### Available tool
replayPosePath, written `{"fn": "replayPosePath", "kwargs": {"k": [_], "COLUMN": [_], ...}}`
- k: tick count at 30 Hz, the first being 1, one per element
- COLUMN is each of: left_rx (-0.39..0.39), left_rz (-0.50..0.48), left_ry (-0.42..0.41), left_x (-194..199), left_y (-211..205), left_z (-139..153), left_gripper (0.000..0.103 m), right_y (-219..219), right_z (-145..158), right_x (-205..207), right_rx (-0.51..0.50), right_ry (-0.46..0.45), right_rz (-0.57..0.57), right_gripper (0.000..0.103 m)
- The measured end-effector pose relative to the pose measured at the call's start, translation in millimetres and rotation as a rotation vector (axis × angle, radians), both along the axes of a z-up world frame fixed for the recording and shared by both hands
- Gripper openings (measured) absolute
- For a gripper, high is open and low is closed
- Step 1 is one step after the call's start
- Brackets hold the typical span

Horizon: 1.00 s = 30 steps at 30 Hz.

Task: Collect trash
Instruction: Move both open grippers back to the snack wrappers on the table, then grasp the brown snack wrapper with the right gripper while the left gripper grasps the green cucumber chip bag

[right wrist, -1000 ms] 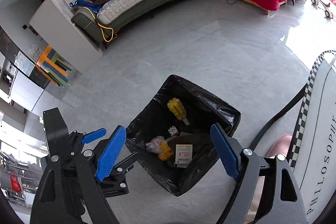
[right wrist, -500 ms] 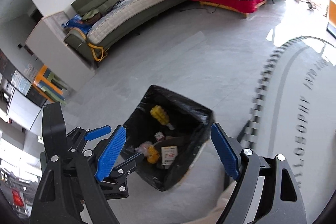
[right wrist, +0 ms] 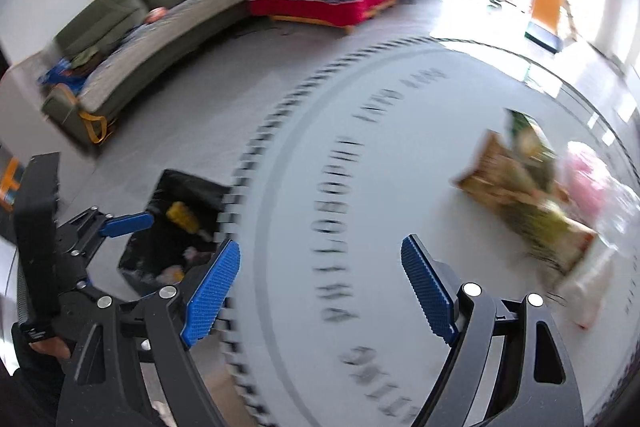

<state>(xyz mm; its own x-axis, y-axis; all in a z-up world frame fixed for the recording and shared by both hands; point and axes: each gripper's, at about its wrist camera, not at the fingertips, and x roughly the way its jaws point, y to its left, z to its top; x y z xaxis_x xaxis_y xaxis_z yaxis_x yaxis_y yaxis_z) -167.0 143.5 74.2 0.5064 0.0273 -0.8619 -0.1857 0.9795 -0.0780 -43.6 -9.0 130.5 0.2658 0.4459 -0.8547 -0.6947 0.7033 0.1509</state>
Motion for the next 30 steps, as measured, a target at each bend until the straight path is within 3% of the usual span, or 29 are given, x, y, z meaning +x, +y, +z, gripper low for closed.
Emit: {"fn": "replayPosePath", "kwargs": {"k": [7,18,26,28,30], "left_rx": [-0.018,-0.062,-0.068,-0.068,-0.066], "left_rz": [-0.135,-0.189,-0.18,-0.179,-0.179], "left_ry": [0.011,0.068,0.088,0.092,0.097], "left_x": [51,98,117,121,125], "left_y": [-52,-73,-67,-67,-68], "left_z": [2,-16,-21,-22,-23], "left_gripper": [0.097,0.097,0.097,0.097,0.097], "right_y": [-49,-39,-25,-23,-26], "right_z": [-14,-64,-94,-97,-98], "right_x": [57,121,131,129,129], "right_rx": [-0.094,-0.342,-0.466,-0.492,-0.507], "right_ry": [-0.005,-0.041,-0.095,-0.128,-0.165], "right_rz": [-0.092,0.025,0.14,0.156,0.149], "right_gripper": [0.083,0.083,0.083,0.078,0.058]}}
